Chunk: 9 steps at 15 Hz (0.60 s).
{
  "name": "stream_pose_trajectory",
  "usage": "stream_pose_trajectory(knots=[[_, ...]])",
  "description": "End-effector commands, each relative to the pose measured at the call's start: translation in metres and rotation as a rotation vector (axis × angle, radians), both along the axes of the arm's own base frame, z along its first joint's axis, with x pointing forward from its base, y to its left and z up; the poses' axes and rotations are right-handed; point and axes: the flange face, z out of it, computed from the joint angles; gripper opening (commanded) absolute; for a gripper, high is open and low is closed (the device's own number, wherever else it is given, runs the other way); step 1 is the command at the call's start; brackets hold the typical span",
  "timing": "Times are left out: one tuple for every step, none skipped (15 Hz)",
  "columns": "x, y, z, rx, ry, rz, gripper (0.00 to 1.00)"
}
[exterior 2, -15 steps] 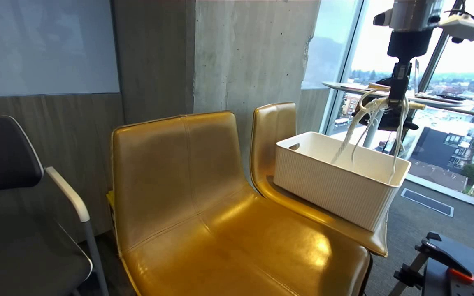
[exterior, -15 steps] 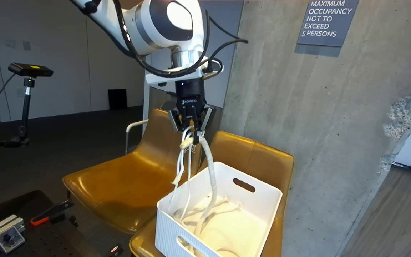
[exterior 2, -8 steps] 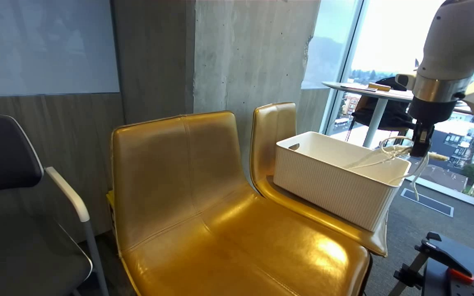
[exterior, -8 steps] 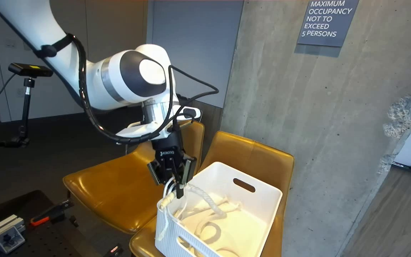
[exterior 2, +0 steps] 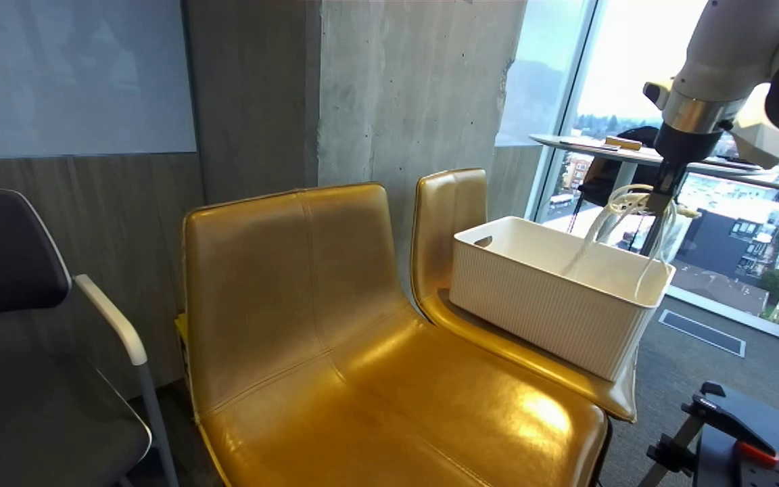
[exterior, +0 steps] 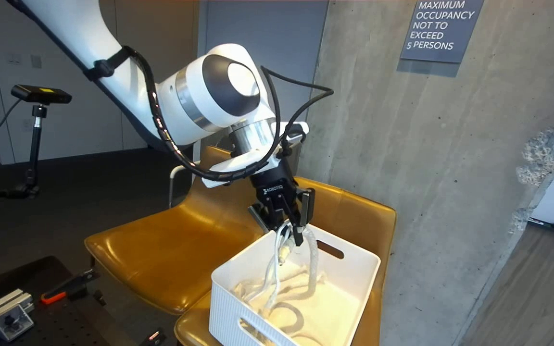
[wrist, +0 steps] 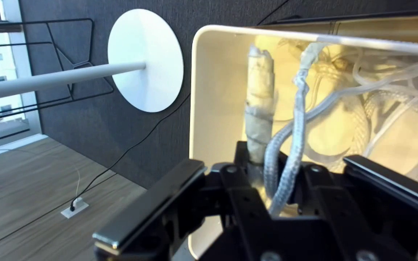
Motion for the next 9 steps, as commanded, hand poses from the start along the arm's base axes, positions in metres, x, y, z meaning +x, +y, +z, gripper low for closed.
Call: stream_pose_trajectory(knots=[[0.055,-0.003,-0.024,-0.001,-0.032,0.02,0.04],[0.065,-0.002,-0.033,0.005,-0.031,0.027,0.04],[0.075,-0.001,-0.045,0.013,-0.028,0.034,0.04],[0.083,-0.001,-0.056,0.023,-0.019,0.042,0.04],[0.09,0.001,-0.065,0.038,-0.013,0.048,0.04],[0.098,0.003,-0.07,0.06,-0.007,0.05,0.4],[0.104,0.005,-0.075,0.083,-0.006,0.05,0.4],[0.109,0.009,-0.074,0.123,0.004,0.05,0.47],[0.114,0.013,-0.071,0.163,0.011,0.051,0.54]])
